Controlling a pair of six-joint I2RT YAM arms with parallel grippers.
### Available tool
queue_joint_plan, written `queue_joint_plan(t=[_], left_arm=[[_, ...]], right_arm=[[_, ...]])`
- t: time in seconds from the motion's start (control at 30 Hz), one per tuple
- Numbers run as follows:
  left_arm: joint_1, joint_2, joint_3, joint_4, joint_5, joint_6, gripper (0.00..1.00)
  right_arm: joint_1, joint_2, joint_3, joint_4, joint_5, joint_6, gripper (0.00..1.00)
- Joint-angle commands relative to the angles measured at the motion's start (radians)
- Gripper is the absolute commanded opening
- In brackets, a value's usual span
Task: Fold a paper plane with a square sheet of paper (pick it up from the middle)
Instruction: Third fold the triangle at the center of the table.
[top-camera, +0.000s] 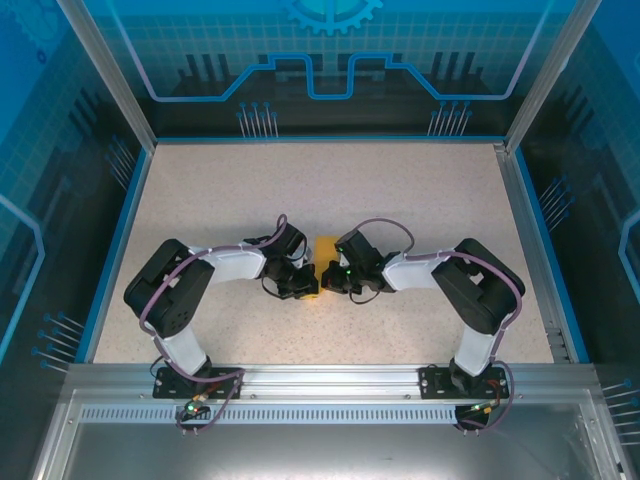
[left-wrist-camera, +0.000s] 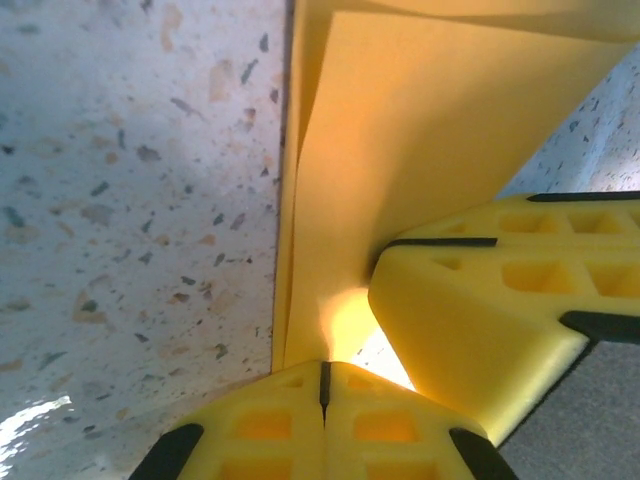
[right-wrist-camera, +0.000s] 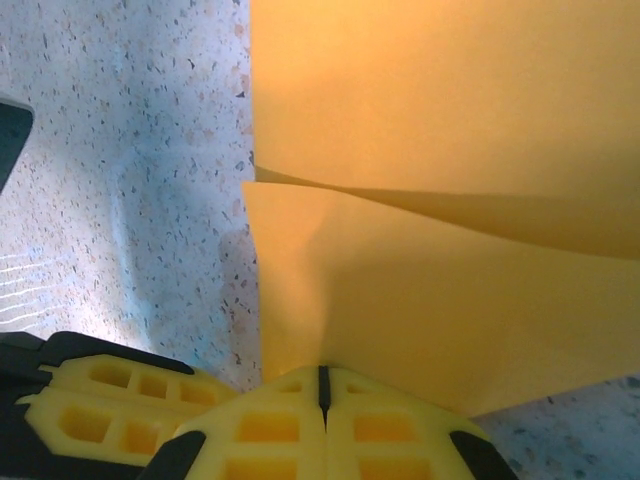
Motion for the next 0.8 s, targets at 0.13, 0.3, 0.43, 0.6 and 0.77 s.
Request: queue_joint_plan(t=[0.13, 0.3, 0.43, 0.6, 0.77], left_arm=[[0.007, 0.028, -0.039, -0.076, -0.093, -0.005, 0.0], [0.007, 0.037, -0.039, -0.079, -0.09, -0.002, 0.0], [0.008, 0.04, -0.034, -0.082, -0.088, 0.001, 0.0], [0.007, 0.038, -0.027, -0.084, -0.082, 0.002, 0.0], [0.007, 0.038, -0.019, -0.085, -0.074, 0.0, 0.0]], right_arm=[[-0.1, 0.013, -0.053, -0.03, 0.022, -0.033, 0.01], [-0.197, 0.016, -0.053, -0.032, 0.007, -0.049, 0.01], [-0.268, -0.006, -0.054, -0.061, 0.014, -0.054, 0.01], [-0.262, -0.115, -0.035, -0.135, 0.053, -0.089, 0.01], [-0.186, -0.192, -0.03, -0.148, 0.065, -0.086, 0.02]])
